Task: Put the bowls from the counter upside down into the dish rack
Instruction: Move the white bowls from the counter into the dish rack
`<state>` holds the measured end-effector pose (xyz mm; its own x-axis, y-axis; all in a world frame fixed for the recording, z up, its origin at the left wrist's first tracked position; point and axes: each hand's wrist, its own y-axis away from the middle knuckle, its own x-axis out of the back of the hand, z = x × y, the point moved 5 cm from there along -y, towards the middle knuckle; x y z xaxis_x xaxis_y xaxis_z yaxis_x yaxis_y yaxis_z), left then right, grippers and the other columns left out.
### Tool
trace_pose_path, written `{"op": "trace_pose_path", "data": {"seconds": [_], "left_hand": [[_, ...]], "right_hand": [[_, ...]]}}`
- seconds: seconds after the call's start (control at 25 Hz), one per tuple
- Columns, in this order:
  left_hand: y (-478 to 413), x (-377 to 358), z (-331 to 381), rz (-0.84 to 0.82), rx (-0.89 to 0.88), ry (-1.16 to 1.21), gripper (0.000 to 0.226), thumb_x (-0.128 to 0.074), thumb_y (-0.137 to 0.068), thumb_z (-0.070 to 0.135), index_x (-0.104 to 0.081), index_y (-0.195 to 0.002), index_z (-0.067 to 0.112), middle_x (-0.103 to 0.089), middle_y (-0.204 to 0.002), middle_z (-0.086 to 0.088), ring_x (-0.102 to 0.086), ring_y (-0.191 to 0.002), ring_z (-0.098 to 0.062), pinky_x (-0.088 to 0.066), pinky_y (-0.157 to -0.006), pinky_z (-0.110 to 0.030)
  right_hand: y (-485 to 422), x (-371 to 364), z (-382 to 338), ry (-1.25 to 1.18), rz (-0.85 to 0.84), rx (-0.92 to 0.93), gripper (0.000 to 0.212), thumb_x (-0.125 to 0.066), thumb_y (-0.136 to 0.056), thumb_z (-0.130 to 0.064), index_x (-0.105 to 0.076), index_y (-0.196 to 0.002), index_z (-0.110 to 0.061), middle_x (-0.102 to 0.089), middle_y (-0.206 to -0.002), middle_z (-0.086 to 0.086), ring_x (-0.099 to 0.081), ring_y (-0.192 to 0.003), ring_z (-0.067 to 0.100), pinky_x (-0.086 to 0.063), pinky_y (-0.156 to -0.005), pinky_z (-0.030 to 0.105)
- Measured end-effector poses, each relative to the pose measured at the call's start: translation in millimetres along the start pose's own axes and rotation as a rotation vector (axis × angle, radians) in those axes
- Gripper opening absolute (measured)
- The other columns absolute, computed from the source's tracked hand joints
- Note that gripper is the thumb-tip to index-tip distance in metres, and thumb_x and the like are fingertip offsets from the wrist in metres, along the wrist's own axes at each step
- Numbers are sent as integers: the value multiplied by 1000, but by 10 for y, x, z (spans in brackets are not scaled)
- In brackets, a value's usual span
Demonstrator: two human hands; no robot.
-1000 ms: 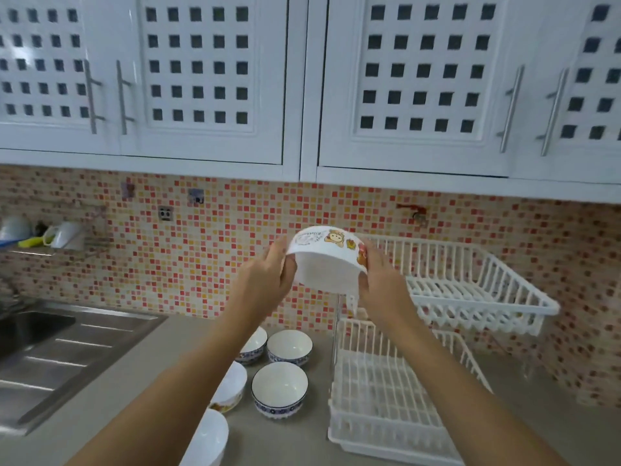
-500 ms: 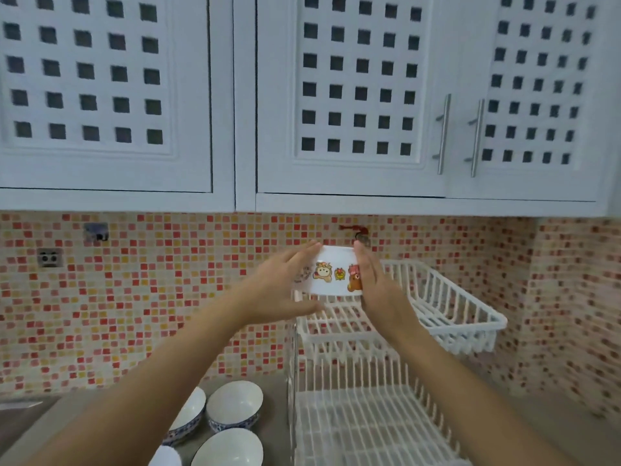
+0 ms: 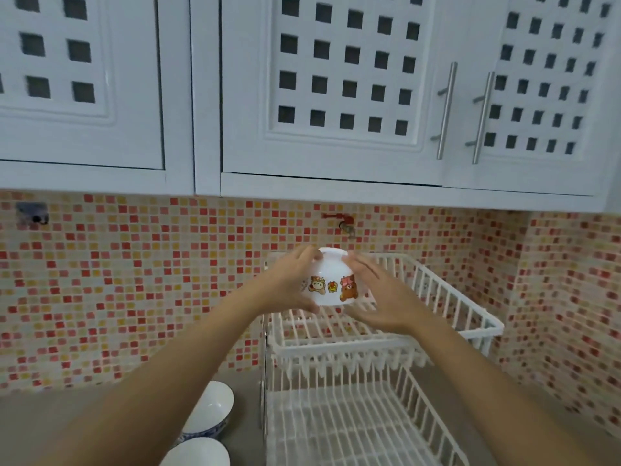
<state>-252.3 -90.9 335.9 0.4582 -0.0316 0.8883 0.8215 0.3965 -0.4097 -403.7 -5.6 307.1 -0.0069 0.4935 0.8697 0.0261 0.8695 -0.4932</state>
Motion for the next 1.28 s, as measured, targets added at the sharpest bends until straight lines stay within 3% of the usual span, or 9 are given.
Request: {"op": "trace_pose_path", "data": {"seconds": [0.08, 0.16, 0.24, 0.4, 0.56, 0.72, 1.0, 1.16, 1.28], "left_hand": [[-91, -59, -106, -40, 20, -26, 85, -84, -63, 31, -34, -130, 18, -39, -135, 3, -43, -115, -16, -41, -95, -28], [-164, -103, -188, -83, 44, -34, 85, -86, -61, 29, -35, -128, 18, -39, -134, 3, -43, -115, -18, -43, -96, -31], [-246, -160, -215, -118, 51, -80, 84, -85, -62, 28, -34, -127, 17, -38, -134, 2, -40, -113, -16, -40, -98, -29], [-430, -403, -229, -179, 100, -218, 88, -88, -58, 27, -34, -126, 15, -31, -137, -2, -41, -115, -21, -39, -99, -30], [-528, -624, -331, -295, 194, -226, 92, -90, -54, 23, -32, -125, 17, -36, -132, -6, -48, -115, -28, -46, -99, -40], [-535, -856, -397, -363, 219, -272, 86, -86, -61, 18, -31, -127, 11, -38, -132, -10, -49, -117, -31, -45, -99, -41], [-567, -913, -538, -353, 276, -205, 87, -85, -64, 24, -29, -130, 17, -40, -135, -9, -49, -116, -30, -46, -98, -46], [-550, -831, -549, -365, 280, -151, 105, -82, -67, 27, -12, -146, 25, -19, -155, -8, -35, -135, -32, -39, -107, -49], [-486, -498, -578, -222, 263, -171, 82, -64, -86, 25, -11, -149, 19, -17, -158, -8, -28, -141, -28, -30, -114, -47]], "right_hand": [[-108, -32, 133, -45, -98, 29, 95, -56, -75, -69, -1, -147, -39, -2, -158, -16, -17, -143, 11, -32, -108, 42], [-225, -51, 219, -80, -168, 49, 99, -65, -73, -63, -6, -148, -35, -6, -158, -14, -12, -143, 9, -23, -115, 42], [-339, -95, 289, -88, -207, 66, 98, -74, -70, -53, -17, -147, -30, -14, -157, -10, -18, -142, 11, -23, -116, 41], [-498, -291, 373, -100, -292, 61, 97, -84, -63, -37, -26, -139, -23, -35, -146, -4, -41, -128, 20, -40, -103, 37], [-541, -505, 456, -92, -356, 87, 93, -85, -63, -35, -28, -135, -18, -43, -141, 1, -47, -122, 23, -45, -98, 39], [-529, -651, 496, -16, -424, 148, 74, -79, -72, -28, -34, -130, -15, -46, -138, 3, -49, -119, 23, -44, -96, 36], [-589, -705, 548, -33, -451, 143, 77, -75, -77, -20, -27, -138, -18, -41, -145, 2, -46, -125, 25, -44, -99, 43], [-603, -629, 534, 3, -481, 138, 86, -68, -79, -15, -16, -147, -20, -21, -156, 1, -28, -140, 21, -33, -112, 41], [-712, -464, 391, -72, -369, 84, 79, -58, -86, -15, -10, -150, -23, -11, -159, -1, -18, -145, 19, -25, -117, 41]]}}
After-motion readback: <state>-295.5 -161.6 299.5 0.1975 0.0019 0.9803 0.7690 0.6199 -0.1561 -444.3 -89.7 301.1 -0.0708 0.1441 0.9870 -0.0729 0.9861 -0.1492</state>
